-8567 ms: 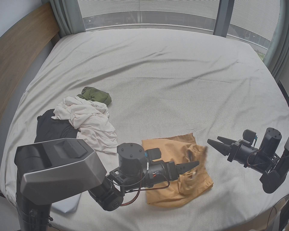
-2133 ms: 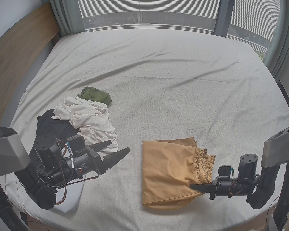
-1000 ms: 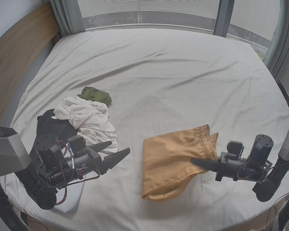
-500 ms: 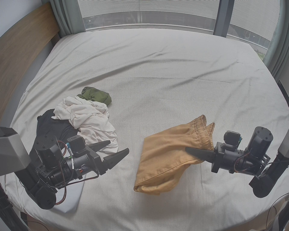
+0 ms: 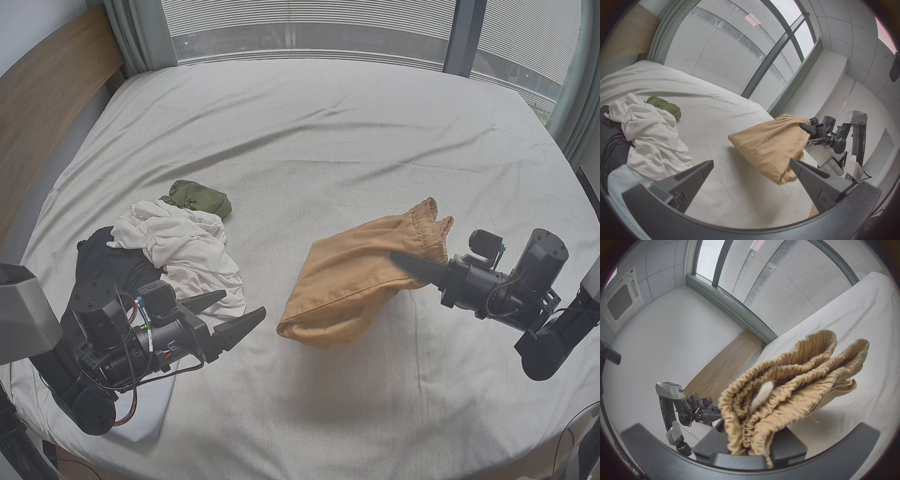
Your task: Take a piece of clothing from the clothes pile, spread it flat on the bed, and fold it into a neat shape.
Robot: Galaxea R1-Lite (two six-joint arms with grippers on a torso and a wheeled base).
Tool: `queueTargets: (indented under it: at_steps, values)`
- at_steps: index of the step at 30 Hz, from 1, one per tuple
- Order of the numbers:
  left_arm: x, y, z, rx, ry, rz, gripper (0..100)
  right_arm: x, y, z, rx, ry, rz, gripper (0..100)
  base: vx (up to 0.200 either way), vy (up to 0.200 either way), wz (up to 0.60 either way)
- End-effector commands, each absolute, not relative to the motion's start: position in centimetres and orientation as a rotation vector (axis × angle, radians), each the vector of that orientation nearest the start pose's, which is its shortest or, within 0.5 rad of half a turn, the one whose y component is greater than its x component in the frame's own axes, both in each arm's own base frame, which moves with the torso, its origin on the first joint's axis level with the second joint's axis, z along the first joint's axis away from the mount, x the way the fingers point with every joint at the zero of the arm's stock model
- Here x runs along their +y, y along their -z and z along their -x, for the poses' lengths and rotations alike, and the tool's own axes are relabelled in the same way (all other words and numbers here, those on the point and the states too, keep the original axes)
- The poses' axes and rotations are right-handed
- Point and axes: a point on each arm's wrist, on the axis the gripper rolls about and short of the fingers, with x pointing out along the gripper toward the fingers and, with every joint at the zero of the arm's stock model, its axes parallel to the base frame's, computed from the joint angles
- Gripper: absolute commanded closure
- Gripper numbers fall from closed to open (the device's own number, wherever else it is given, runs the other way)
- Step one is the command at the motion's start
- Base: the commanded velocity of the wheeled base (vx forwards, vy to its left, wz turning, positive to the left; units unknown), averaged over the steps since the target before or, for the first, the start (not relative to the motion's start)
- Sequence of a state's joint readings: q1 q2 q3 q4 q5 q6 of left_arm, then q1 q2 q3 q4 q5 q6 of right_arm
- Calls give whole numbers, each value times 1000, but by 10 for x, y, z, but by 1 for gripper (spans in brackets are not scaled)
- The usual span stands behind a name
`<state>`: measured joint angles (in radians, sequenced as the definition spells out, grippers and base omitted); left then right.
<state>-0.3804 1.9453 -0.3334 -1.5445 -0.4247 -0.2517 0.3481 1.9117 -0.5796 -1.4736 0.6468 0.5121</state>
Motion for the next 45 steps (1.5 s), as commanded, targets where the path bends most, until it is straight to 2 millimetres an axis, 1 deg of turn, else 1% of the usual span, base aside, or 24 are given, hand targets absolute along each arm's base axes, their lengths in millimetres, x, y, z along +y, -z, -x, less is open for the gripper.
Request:
queueTargets:
  at_steps: [1, 5, 9, 13, 16, 18, 26, 27, 33, 36, 40, 41, 45]
  values:
    - [-112, -96, -255, 166, 793, 239, 0, 111, -154, -300, 71, -979, -441, 100, 0, 0, 0]
    - [-112, -100, -253, 153, 799, 240, 0, 106, -163, -312, 65, -953, -441, 100, 0, 0, 0]
    - [-112, -100, -253, 152, 799, 242, 0, 107, -173, -322, 53, -950, -439, 100, 0, 0, 0]
    - [-112, -100, -253, 153, 799, 242, 0, 106, -186, -336, 43, -939, -437, 100, 0, 0, 0]
    - [-112, -100, -253, 152, 799, 243, 0, 109, -191, -348, 45, -935, -438, 100, 0, 0, 0]
    - [-112, -100, -253, 152, 799, 243, 0, 107, -194, -359, 39, -924, -437, 100, 0, 0, 0]
    - [-112, -101, -253, 152, 801, 244, 0, 108, -196, -387, 37, -909, -437, 100, 0, 0, 0]
    - [-112, -101, -253, 152, 801, 244, 0, 106, -197, -394, 38, -900, -436, 100, 0, 0, 0]
    - [-112, -101, -253, 152, 801, 246, 0, 110, -201, -418, 46, -896, -439, 100, 0, 0, 0]
    - [-112, -101, -253, 153, 800, 247, 0, 113, -208, -427, 38, -897, -438, 100, 0, 0, 0]
    - [-112, -100, -253, 156, 800, 247, 0, 115, -213, -439, 37, -896, -439, 100, 0, 0, 0]
    - [-112, -100, -253, 156, 800, 247, 0, 115, -213, -440, 38, -896, -439, 100, 0, 0, 0]
    - [-112, -99, -253, 160, 800, 249, 0, 119, -206, -460, 29, -895, -439, 100, 0, 0, 0]
